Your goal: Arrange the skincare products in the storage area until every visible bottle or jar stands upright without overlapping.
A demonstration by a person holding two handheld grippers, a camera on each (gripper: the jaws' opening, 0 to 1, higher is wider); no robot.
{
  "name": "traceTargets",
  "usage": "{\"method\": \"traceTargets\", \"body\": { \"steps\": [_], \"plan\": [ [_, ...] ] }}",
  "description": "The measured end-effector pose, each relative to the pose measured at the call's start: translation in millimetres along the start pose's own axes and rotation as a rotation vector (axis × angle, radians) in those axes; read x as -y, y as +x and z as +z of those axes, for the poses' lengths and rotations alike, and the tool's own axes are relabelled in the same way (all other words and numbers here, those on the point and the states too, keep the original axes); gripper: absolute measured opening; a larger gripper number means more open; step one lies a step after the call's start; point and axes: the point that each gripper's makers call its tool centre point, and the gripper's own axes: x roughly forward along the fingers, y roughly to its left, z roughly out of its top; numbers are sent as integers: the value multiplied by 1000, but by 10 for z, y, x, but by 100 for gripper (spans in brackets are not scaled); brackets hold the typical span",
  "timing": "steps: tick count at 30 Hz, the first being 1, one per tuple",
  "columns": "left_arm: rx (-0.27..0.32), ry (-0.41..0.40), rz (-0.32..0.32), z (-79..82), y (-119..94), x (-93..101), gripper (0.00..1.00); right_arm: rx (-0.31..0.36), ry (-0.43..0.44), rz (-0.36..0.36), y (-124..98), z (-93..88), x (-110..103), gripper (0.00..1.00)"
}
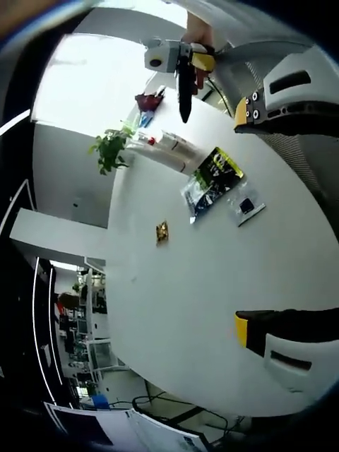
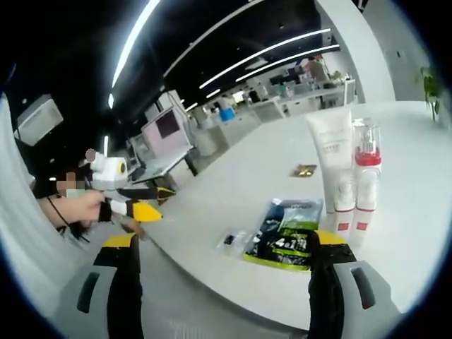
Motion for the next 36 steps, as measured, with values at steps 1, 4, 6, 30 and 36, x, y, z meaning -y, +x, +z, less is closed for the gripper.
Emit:
{"method": "traceTargets", "body": {
  "steps": [1,4,6,30,36],
  "plan": [
    [-2,3,-3,12,29,31,98,0,1,-1,0,1,3,100],
    [-9,6,-18,69,131,66,97,0,6,0,2,11,13,100],
    [-10,-3,-25,108,189,80,97,1,9,-2,1,18,20,100],
    [-156,89,-138,352,911,263,99,36,51,-30,-40,63,78,99],
    [-200,95,-154,333,1179,306,99,48,76,-41,-66,83,102,99]
  ]
}}
